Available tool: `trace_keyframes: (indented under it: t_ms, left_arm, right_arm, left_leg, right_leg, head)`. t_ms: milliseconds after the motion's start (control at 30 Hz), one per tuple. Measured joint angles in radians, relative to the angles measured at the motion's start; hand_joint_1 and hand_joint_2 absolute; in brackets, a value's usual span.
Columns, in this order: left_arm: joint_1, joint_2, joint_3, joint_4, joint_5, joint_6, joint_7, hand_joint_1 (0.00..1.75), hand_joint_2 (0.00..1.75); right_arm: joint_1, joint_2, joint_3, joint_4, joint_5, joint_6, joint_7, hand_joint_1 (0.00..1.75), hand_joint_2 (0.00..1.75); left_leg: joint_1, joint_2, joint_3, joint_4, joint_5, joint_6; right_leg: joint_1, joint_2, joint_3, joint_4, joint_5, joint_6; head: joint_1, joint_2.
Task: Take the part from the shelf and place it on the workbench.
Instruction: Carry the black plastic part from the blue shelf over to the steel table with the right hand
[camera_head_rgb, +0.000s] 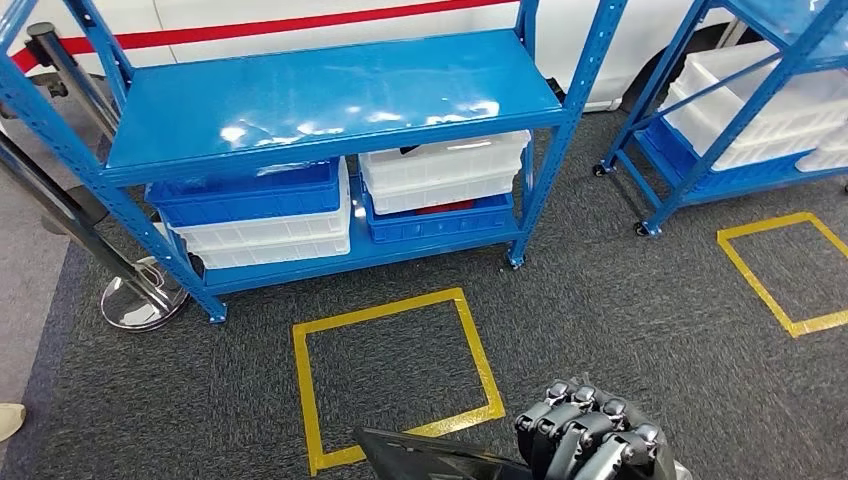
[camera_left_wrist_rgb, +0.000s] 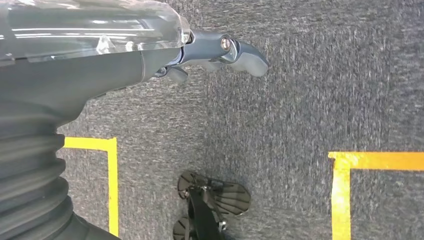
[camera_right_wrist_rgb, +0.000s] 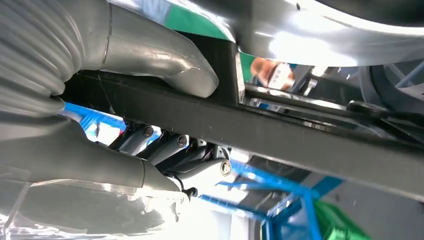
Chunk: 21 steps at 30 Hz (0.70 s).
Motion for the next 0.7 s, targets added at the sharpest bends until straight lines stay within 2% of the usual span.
trace_keyframes:
  t_ms: [33, 67, 100, 133, 167, 200, 233, 267, 300, 333, 367, 433, 467, 500, 700]
  left_arm:
    - [-0.001, -0.001, 0.0, 0.0, 0.0, 0.0, -0.001, 0.0, 1.75]
    - [-0.003, -0.002, 0.0, 0.0, 0.0, -0.001, -0.004, 0.0, 1.75]
    - [-0.004, -0.004, 0.0, 0.0, 0.0, -0.002, -0.008, 0.0, 1.75]
    - [-0.005, -0.005, 0.001, 0.001, 0.0, -0.005, -0.014, 0.0, 1.75]
    - [-0.005, -0.006, 0.001, 0.002, 0.0, -0.008, -0.02, 0.0, 1.75]
    - [-0.004, -0.008, 0.001, 0.003, 0.0, -0.012, -0.026, 0.0, 1.75]
    - [-0.002, -0.009, 0.001, 0.003, -0.001, -0.017, -0.032, 0.0, 1.75]
    - [-0.001, -0.01, 0.001, 0.004, -0.002, -0.02, -0.036, 0.0, 1.75]
    - [-0.002, -0.01, 0.001, 0.004, -0.003, -0.024, -0.04, 0.0, 1.75]
    - [-0.003, -0.009, 0.001, 0.004, -0.004, -0.028, -0.043, 0.0, 1.75]
    - [-0.004, -0.008, 0.001, 0.004, -0.006, -0.033, -0.044, 0.0, 1.75]
    - [-0.008, -0.006, 0.001, 0.004, -0.008, -0.04, -0.046, 0.0, 1.75]
    - [-0.009, -0.006, 0.001, 0.004, -0.009, -0.041, -0.045, 0.0, 1.75]
    - [-0.009, -0.006, 0.001, 0.004, -0.009, -0.042, -0.045, 0.0, 1.75]
    - [-0.011, -0.006, 0.001, 0.004, -0.009, -0.042, -0.045, 0.0, 1.75]
  right_arm:
    - [0.018, -0.002, 0.0, -0.006, 0.003, -0.002, 0.0, 1.75, 1.75]
    - [0.035, -0.004, -0.001, -0.012, 0.006, -0.006, 0.0, 1.75, 1.75]
    - [0.045, -0.005, 0.0, -0.015, 0.007, -0.012, 0.0, 1.75, 1.75]
    - [0.049, -0.005, 0.001, -0.016, 0.01, -0.02, -0.001, 1.75, 1.75]
    - [0.049, -0.006, 0.003, -0.016, 0.013, -0.028, -0.001, 1.75, 1.75]
    - [0.048, -0.006, 0.005, -0.014, 0.018, -0.036, -0.001, 1.75, 1.75]
    - [0.047, -0.005, 0.007, -0.01, 0.024, -0.045, -0.001, 1.75, 1.75]
    - [0.043, -0.005, 0.009, -0.006, 0.03, -0.053, -0.001, 1.75, 1.75]
    - [0.038, -0.004, 0.01, 0.001, 0.036, -0.061, -0.001, 1.75, 1.75]
    - [0.03, -0.004, 0.011, 0.009, 0.04, -0.068, -0.001, 1.75, 1.75]
    - [0.021, -0.004, 0.011, 0.018, 0.041, -0.074, -0.001, 1.75, 1.75]
    - [0.003, -0.004, 0.011, 0.035, 0.042, -0.079, -0.001, 1.75, 1.75]
    - [-0.003, -0.004, 0.011, 0.04, 0.042, -0.079, 0.0, 1.75, 1.75]
    - [-0.006, -0.004, 0.011, 0.043, 0.041, -0.08, 0.0, 1.75, 1.75]
    - [-0.008, -0.004, 0.011, 0.046, 0.041, -0.08, 0.0, 1.75, 1.75]
  left_leg:
    - [-0.001, 0.009, 0.003, -0.002, -0.002, -0.005]
    - [0.0, 0.005, 0.004, 0.002, -0.008, -0.01]
    - [0.001, -0.012, -0.001, 0.019, -0.023, -0.014]
    - [0.002, -0.036, -0.016, 0.057, -0.048, -0.017]
    - [0.003, -0.062, -0.044, 0.118, -0.081, -0.018]
    - [0.004, -0.077, -0.077, 0.188, -0.113, -0.019]
    - [0.004, -0.083, -0.108, 0.25, -0.134, -0.02]
    - [0.004, -0.085, -0.127, 0.284, -0.136, -0.021]
    - [0.004, -0.086, -0.127, 0.278, -0.117, -0.022]
    - [0.005, -0.09, -0.109, 0.232, -0.081, -0.022]
    - [0.007, -0.104, -0.08, 0.163, -0.043, -0.022]
    - [0.012, -0.149, -0.036, 0.055, -0.003, -0.02]
    - [0.013, -0.167, -0.03, 0.034, -0.002, -0.018]
    - [0.013, -0.175, -0.03, 0.032, -0.005, -0.016]
    - [0.013, -0.169, -0.03, 0.035, -0.004, -0.012]
  right_leg:
    - [-0.002, 0.012, -0.001, -0.002, 0.002, -0.006]
    - [-0.005, 0.022, 0.0, -0.007, 0.005, -0.012]
    - [-0.009, 0.032, 0.002, -0.013, 0.009, -0.019]
    - [-0.012, 0.043, 0.003, -0.018, 0.013, -0.025]
    - [-0.013, 0.054, 0.002, -0.019, 0.015, -0.03]
    - [-0.013, 0.067, 0.0, -0.019, 0.017, -0.033]
    - [-0.013, 0.081, -0.001, -0.018, 0.017, -0.034]
    - [-0.012, 0.094, -0.002, -0.016, 0.017, -0.034]
    - [-0.013, 0.107, -0.002, -0.012, 0.017, -0.034]
    - [-0.014, 0.121, -0.002, -0.008, 0.016, -0.032]
    - [-0.016, 0.134, -0.003, -0.001, 0.013, -0.028]
    - [-0.016, 0.155, -0.014, 0.017, 0.007, -0.018]
    - [-0.016, 0.162, -0.02, 0.025, 0.005, -0.014]
    - [-0.015, 0.166, -0.024, 0.029, 0.005, -0.011]
    - [-0.015, 0.169, -0.028, 0.029, 0.006, -0.008]
  head:
    - [0.0, 0.0]
    - [0.0, 0.0]
    - [-0.001, 0.0]
    - [-0.001, 0.0]
    - [-0.002, 0.0]
    - [-0.002, 0.0]
    - [-0.002, 0.0]
    - [-0.002, 0.0]
    - [-0.002, 0.0]
    - [-0.002, 0.0]
    - [-0.002, 0.0]
    - [-0.002, 0.0]
    - [-0.002, 0.0]
    - [-0.002, 0.0]
    - [-0.001, 0.0]
